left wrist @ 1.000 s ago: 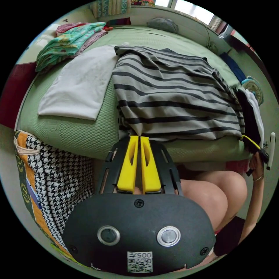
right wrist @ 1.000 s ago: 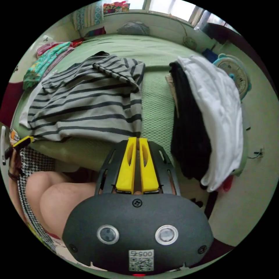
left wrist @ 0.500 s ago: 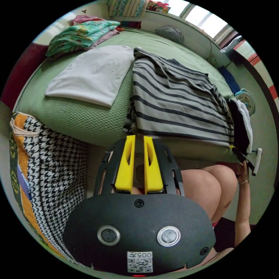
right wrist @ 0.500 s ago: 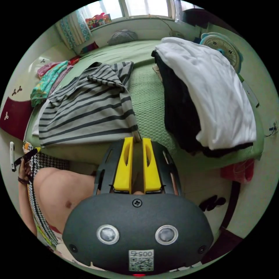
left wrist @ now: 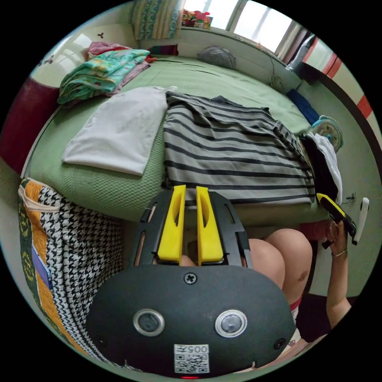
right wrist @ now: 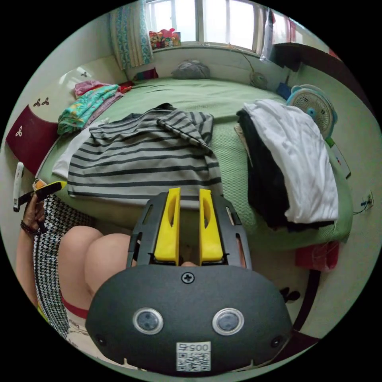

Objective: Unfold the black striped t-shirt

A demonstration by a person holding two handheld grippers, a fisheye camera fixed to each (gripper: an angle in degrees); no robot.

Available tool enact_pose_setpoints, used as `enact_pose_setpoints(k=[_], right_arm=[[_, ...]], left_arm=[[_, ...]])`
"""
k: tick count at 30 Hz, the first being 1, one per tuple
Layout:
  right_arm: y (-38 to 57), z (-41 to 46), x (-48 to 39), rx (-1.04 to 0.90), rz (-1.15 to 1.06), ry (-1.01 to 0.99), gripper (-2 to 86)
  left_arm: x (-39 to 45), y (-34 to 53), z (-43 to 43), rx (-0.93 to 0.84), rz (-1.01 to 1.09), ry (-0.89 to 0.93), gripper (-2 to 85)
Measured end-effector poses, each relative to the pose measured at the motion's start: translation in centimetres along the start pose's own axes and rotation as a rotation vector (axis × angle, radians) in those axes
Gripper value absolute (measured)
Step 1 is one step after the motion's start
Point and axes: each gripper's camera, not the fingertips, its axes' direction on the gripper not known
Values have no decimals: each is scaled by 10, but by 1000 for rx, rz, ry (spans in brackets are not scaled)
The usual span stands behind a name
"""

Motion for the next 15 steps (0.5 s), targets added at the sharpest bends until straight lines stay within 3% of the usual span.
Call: enact_pose_setpoints(k=[6, 15], right_arm=[[-1, 50, -13, -160, 9, 4, 41], [6, 59, -28, -112, -41, 48, 28]], left_arm=[[19, -8, 45, -85, 12, -90, 65], [33, -7, 55, -37, 45, -132, 65]])
